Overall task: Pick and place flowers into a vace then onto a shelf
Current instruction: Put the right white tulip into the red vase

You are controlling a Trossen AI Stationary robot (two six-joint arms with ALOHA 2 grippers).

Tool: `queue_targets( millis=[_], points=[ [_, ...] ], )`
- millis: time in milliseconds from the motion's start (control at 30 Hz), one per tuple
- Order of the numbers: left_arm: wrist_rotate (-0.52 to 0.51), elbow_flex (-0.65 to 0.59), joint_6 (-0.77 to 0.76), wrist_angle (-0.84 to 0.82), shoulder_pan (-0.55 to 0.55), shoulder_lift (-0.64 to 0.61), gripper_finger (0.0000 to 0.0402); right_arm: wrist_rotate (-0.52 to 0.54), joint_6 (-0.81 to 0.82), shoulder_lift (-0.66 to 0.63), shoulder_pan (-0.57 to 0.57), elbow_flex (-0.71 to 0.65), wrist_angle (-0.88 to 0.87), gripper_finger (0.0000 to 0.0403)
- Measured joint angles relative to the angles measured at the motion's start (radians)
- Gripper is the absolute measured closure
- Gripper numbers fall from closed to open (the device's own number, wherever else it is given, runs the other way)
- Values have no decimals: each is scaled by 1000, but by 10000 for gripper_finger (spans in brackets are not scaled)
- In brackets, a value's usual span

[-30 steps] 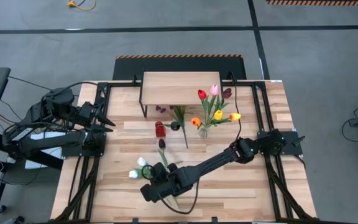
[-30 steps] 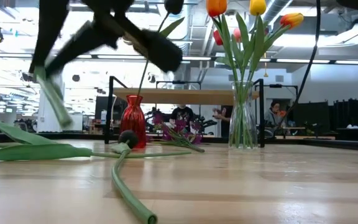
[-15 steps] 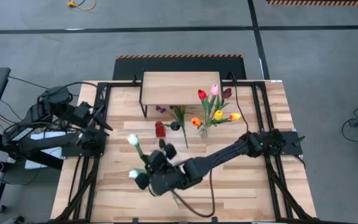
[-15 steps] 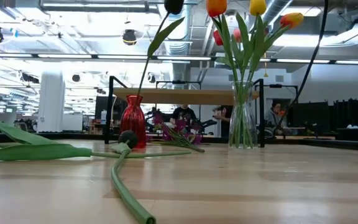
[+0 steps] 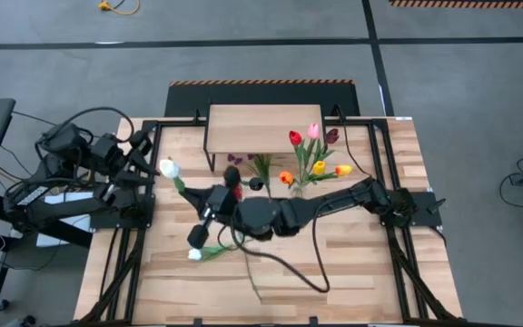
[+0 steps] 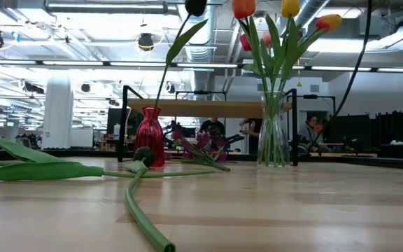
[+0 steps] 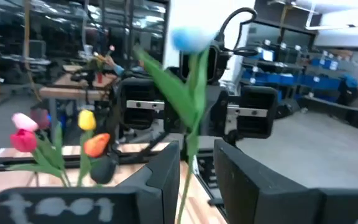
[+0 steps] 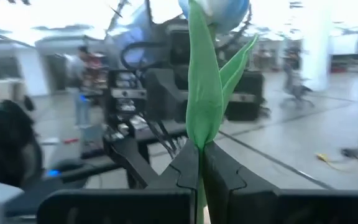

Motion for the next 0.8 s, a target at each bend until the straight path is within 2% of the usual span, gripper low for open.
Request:
queue_targets(
  millis=[233,467,800],
  points=[
    [2,0,-31,33,0,42,315,-198,38,4,-56,0,17,403],
    [32,0,-28,39,0,84,315,-213,51,11,-75,0,-15,403],
    [70,0,-29,130,-33,129,315,-227,96,11,-91,0,-63,403]
  ],
)
